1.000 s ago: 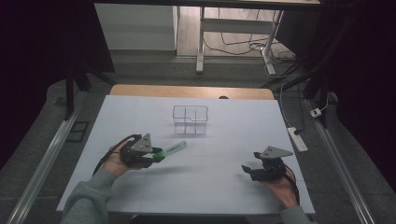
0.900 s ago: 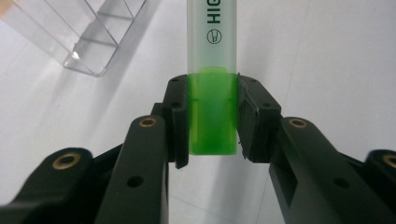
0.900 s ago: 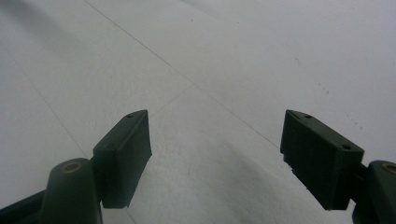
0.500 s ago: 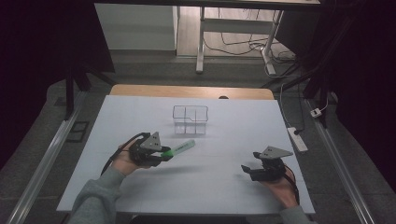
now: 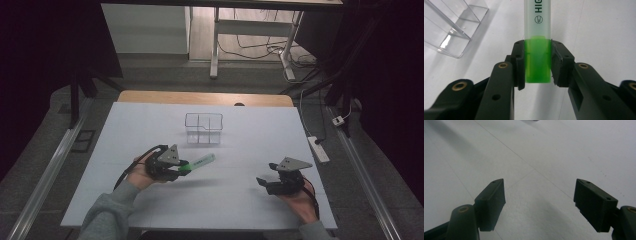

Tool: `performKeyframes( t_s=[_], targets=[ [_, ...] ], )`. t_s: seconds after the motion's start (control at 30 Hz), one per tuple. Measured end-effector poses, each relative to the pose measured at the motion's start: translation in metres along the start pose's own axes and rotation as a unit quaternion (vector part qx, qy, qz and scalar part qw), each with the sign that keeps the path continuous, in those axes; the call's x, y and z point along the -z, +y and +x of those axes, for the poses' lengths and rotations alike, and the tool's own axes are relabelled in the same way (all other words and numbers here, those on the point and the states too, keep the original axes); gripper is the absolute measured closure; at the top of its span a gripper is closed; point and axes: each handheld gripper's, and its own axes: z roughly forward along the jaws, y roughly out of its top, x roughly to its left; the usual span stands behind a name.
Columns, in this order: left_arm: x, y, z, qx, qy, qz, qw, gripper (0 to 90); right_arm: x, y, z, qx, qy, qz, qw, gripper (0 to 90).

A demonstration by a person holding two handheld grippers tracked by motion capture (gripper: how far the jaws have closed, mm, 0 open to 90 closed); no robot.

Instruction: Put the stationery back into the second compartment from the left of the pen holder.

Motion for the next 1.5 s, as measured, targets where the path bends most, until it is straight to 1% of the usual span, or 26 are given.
performKeyframes(
  t_s=[0.03, 0.13, 0.17, 0.27, 0.33, 0.37, 0.5, 0.63, 0.73, 0.83, 0.9, 1.0, 1.07, 1.1, 1.27, 1.37, 1.43, 1.47, 1.5],
  targets=[
    [-0.001, 0.000, 0.000, -0.002, -0.001, 0.001, 1.0000, 66.4, 0.001, 0.002, 0.002, 0.005, -0.002, 0.001, 1.0000, 24.7],
    [-0.003, 0.002, -0.002, -0.006, -0.002, -0.001, 1.0000, 66.5, 0.001, 0.005, 0.006, 0.011, 0.006, -0.003, 0.9999, 24.9],
    [-0.003, 0.002, -0.003, -0.007, -0.002, 0.000, 1.0000, 66.5, 0.002, 0.008, 0.010, 0.017, 0.008, -0.006, 0.9998, 25.0],
    [-0.005, 0.004, -0.004, -0.013, -0.002, 0.007, 0.9999, 66.5, 0.001, 0.011, 0.014, 0.021, 0.011, -0.010, 0.9997, 25.2],
    [-0.007, 0.004, -0.005, -0.014, -0.002, 0.010, 0.9999, 66.5, 0.000, 0.013, 0.016, 0.026, 0.014, -0.012, 0.9995, 25.3],
    [-0.008, 0.005, -0.005, -0.013, -0.002, 0.012, 0.9998, 66.5, -0.001, 0.013, 0.017, 0.025, 0.015, -0.012, 0.9995, 25.3],
    [-0.011, 0.006, -0.006, -0.011, 0.005, 0.019, 0.9998, 66.5, -0.003, 0.012, 0.018, 0.026, 0.018, -0.008, 0.9995, 25.3],
    [-0.014, 0.007, -0.007, -0.010, 0.006, 0.023, 0.9997, 66.5, -0.005, 0.013, 0.018, 0.027, 0.019, -0.007, 0.9994, 25.4],
    [-0.017, 0.009, -0.008, -0.014, 0.009, 0.029, 0.9994, 66.5, -0.005, 0.015, 0.020, 0.029, 0.020, -0.009, 0.9993, 25.5],
    [-0.020, 0.012, -0.010, -0.016, 0.008, 0.030, 0.9994, 66.5, -0.005, 0.021, 0.023, 0.031, 0.026, -0.018, 0.9990, 27.5],
    [-0.021, 0.014, -0.011, -0.018, 0.007, 0.031, 0.9993, 66.4, -0.007, 0.028, 0.026, 0.044, 0.030, -0.025, 0.9983, 28.4],
    [-0.023, 0.016, -0.013, -0.019, 0.006, 0.033, 0.9993, 66.5, -0.009, 0.033, 0.027, 0.048, 0.033, -0.030, 0.9978, 29.0],
    [-0.025, 0.018, -0.013, -0.022, 0.006, 0.037, 0.9991, 66.4, -0.011, 0.038, 0.028, 0.053, 0.037, -0.030, 0.9975, 29.3],
    [-0.026, 0.019, -0.014, -0.022, 0.005, 0.037, 0.9991, 66.5, -0.012, 0.042, 0.030, 0.060, 0.038, -0.024, 0.9972, 29.3],
    [-0.030, 0.022, -0.014, -0.023, 0.003, 0.041, 0.9989, 66.5, -0.012, 0.049, 0.032, 0.067, 0.042, -0.023, 0.9966, 29.2],
    [-0.032, 0.025, -0.014, -0.023, 0.001, 0.041, 0.9989, 66.5, -0.013, 0.056, 0.034, 0.075, 0.045, -0.019, 0.9960, 29.1],
    [-0.033, 0.026, -0.014, -0.025, 0.000, 0.041, 0.9989, 66.5, -0.015, 0.061, 0.036, 0.080, 0.053, -0.020, 0.9952, 29.2],
    [-0.033, 0.026, -0.014, -0.026, 0.000, 0.041, 0.9988, 66.4, -0.016, 0.064, 0.037, 0.084, 0.055, -0.016, 0.9948, 29.2],
    [-0.033, 0.027, -0.015, -0.025, -0.001, 0.040, 0.9989, 66.5, -0.018, 0.070, 0.040, 0.094, 0.063, -0.012, 0.9935, 29.2]
  ],
)
